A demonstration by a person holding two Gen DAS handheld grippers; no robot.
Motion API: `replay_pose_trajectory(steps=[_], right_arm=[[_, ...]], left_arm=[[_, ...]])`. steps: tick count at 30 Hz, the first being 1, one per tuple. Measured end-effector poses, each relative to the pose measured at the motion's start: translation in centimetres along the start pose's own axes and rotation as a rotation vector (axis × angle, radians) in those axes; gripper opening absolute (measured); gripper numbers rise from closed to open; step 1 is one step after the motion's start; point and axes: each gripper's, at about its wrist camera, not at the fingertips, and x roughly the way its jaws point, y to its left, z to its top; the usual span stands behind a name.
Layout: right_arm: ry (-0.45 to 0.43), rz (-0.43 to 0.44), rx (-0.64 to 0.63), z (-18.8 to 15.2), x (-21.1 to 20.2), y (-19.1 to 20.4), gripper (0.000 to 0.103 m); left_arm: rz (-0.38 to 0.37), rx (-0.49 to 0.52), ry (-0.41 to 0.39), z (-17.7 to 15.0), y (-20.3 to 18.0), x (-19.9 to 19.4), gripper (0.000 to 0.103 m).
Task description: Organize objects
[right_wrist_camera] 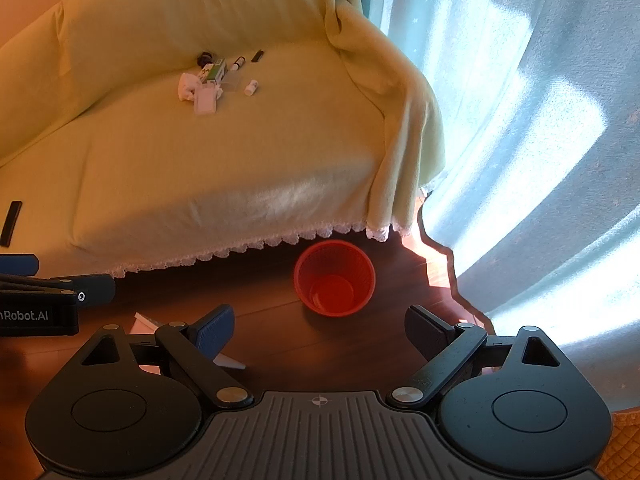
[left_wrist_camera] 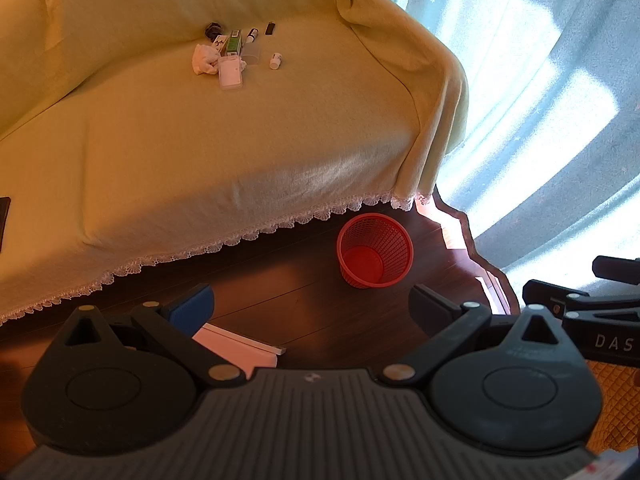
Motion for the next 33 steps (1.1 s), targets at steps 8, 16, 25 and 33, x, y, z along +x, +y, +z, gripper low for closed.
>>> replay_pose_trajectory(steps=[8, 16, 25, 33], right_arm=[[0.001, 0.001, -0.003, 0.0, 0.0, 0.0, 0.090], [0.003, 0.001, -0.006, -0.3, 0.2, 0.0, 0.090], [0.017, -0.002, 0.000, -0.1, 1.3, 0.4, 0.090], [0.020, 0.009, -0.010, -0.2, 3.9, 0.2, 0.090]], left_arm=[[0.000, 0.002, 0.000, -0.1, 0.0, 0.0, 0.101], [-0.004, -0.004, 0.003, 0.2, -0.2, 0.2, 0.101], [-0.023, -0.015, 0.012, 0.2, 0.6, 1.1, 0.101], [-0.064, -0.002, 0.009, 0.4, 1.9, 3.9, 0.101]])
